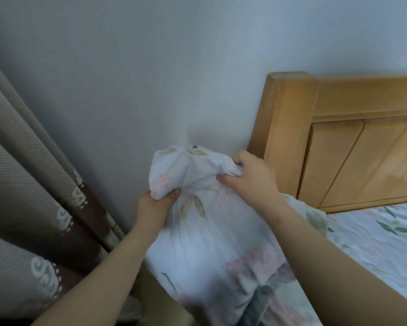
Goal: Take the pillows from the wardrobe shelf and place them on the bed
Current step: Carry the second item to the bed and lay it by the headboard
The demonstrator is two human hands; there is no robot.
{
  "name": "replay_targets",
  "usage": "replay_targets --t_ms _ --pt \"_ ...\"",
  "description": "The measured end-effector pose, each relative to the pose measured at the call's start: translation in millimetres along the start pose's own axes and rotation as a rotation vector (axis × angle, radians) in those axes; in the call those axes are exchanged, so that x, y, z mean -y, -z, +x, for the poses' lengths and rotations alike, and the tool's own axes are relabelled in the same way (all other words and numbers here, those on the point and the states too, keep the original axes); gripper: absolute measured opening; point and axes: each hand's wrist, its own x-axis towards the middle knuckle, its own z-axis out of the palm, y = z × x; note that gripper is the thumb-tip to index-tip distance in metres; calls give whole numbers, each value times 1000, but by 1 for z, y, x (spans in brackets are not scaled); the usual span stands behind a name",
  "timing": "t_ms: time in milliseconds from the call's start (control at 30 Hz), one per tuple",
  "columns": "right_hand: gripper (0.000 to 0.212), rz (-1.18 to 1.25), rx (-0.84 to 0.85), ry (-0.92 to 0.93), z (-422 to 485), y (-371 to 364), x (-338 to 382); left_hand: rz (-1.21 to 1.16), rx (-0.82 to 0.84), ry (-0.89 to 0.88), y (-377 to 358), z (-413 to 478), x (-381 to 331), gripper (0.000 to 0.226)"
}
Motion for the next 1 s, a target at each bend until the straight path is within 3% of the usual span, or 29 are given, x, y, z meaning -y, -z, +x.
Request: replay_targets --t_ms 33,100,200,267,333,433,567,700,767,833,900,967,1000 --pt "26 -158 -91 4 -3 2 -3 4 -32 -15 -1 1 -1 37" --pt "60 -246 -114 -9 -13 0 -10 -1 -53 -36 -7 0 -6 21" --pt "106 -197 170 18 -28 -19 -12 45 150 -77 -17 -5 -24 20" --pt "118 -187 212 -10 -28 -29 -13 87 338 -124 -26 -11 -36 23" --pt "109 -131 134 -4 -20 -30 -14 42 402 -123 -32 -10 -46 19" --pt "76 63 55 15 -12 -34 -7 -54 422 -77 -38 -3 -57 13" --pt "34 342 -7 -72 -12 -40 -4 76 447 -124 -33 10 -55 15" --pt "10 709 -63 -182 -8 -24 -12 480 342 -346 -14 28 -33 75" --pt "11 812 -90 -201 -6 -10 -15 614 388 -314 -8 32 -17 103" --pt "18 867 -119 -183 -5 6 -19 534 492 -176 -11 29 -4 95" --pt "27 908 -165 -185 -7 21 -25 401 498 -51 -26 27 7 70" --pt "7 842 -276 -187 -10 33 -36 338 494 4 -49 23 10 51" --pt "9 751 -350 -192 -12 38 -41 308 528 12 -61 20 10 47"
